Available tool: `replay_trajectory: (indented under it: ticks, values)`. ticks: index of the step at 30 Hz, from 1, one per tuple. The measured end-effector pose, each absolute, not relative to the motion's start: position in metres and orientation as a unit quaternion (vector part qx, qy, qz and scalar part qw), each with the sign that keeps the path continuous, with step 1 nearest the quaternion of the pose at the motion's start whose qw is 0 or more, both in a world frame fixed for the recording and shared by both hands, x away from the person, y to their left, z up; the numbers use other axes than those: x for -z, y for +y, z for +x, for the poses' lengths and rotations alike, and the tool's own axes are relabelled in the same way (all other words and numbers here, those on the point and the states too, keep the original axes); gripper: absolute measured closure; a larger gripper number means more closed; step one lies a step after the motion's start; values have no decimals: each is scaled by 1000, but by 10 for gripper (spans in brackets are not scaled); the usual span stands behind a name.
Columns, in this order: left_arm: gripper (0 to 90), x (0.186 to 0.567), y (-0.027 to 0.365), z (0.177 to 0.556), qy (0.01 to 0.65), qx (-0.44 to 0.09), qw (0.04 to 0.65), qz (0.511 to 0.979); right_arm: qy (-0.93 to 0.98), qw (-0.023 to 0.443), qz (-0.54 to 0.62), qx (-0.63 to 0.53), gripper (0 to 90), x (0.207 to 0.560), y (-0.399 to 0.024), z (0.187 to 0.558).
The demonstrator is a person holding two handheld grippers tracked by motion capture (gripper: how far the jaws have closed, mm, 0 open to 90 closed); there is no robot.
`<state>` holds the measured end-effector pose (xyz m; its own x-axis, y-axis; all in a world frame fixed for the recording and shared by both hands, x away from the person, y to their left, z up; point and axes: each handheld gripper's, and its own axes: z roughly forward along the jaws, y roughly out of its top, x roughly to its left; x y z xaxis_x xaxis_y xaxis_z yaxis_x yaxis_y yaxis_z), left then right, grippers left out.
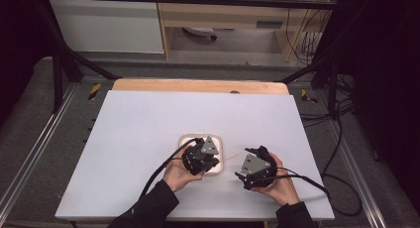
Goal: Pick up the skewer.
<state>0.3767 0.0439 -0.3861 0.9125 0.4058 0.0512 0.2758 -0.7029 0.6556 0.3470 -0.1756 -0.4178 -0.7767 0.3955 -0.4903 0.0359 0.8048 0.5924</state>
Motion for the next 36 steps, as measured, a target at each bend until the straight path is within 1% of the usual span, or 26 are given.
replay_trajectory:
  ticks: [4, 7, 8, 11, 13, 14, 16, 17, 19, 20, 21, 22, 23, 24, 26, 29, 36]
  values:
    - [888, 386, 39, 377, 181, -96, 334, 920, 900, 321, 94, -280, 252, 419, -175, 346]
    - [888, 385, 34, 377, 179, -95, 332, 921, 900, 327, 81, -275, 274, 421, -175, 346]
    - [888, 385, 32, 377, 177, -95, 332, 922, 901, 333, 66, -271, 300, 422, -175, 345]
    - [888, 386, 28, 377, 175, -92, 332, 923, 900, 336, 58, -271, 319, 423, -175, 345]
    - [888, 386, 23, 376, 171, -91, 329, 924, 900, 346, 36, -263, 374, 424, -175, 346]
    - [888, 387, 22, 376, 170, -92, 329, 924, 900, 346, 36, -263, 374, 424, -175, 346]
    - [888, 387, 18, 375, 167, -91, 329, 925, 900, 352, 26, -257, 407, 424, -175, 345]
    - [888, 387, 15, 374, 163, -90, 328, 926, 899, 357, 15, -252, 447, 425, -174, 344]
    - [888, 387, 12, 374, 159, -91, 326, 928, 899, 364, 5, -242, 480, 425, -175, 344]
    - [888, 387, 12, 374, 159, -91, 326, 928, 899, 364, 5, -242, 480, 425, -175, 344]
    - [888, 388, 9, 374, 158, -91, 325, 928, 898, 370, -11, -237, 519, 425, -175, 344]
    - [888, 388, 8, 374, 156, -91, 324, 929, 897, 372, -14, -237, 533, 426, -175, 344]
    - [888, 388, 8, 374, 156, -91, 324, 929, 897, 372, -14, -237, 533, 426, -175, 344]
    - [888, 388, 6, 374, 158, -89, 324, 929, 899, 372, -18, -232, 565, 425, -175, 343]
    - [888, 389, 5, 375, 157, -89, 323, 929, 897, 377, -27, -229, 578, 425, -175, 343]
    - [888, 390, 2, 375, 156, -87, 322, 930, 898, 377, -38, -222, 642, 426, -175, 341]
    - [888, 390, -2, 374, 150, -85, 320, 932, 899, 378, -64, -210, 716, 428, -175, 343]
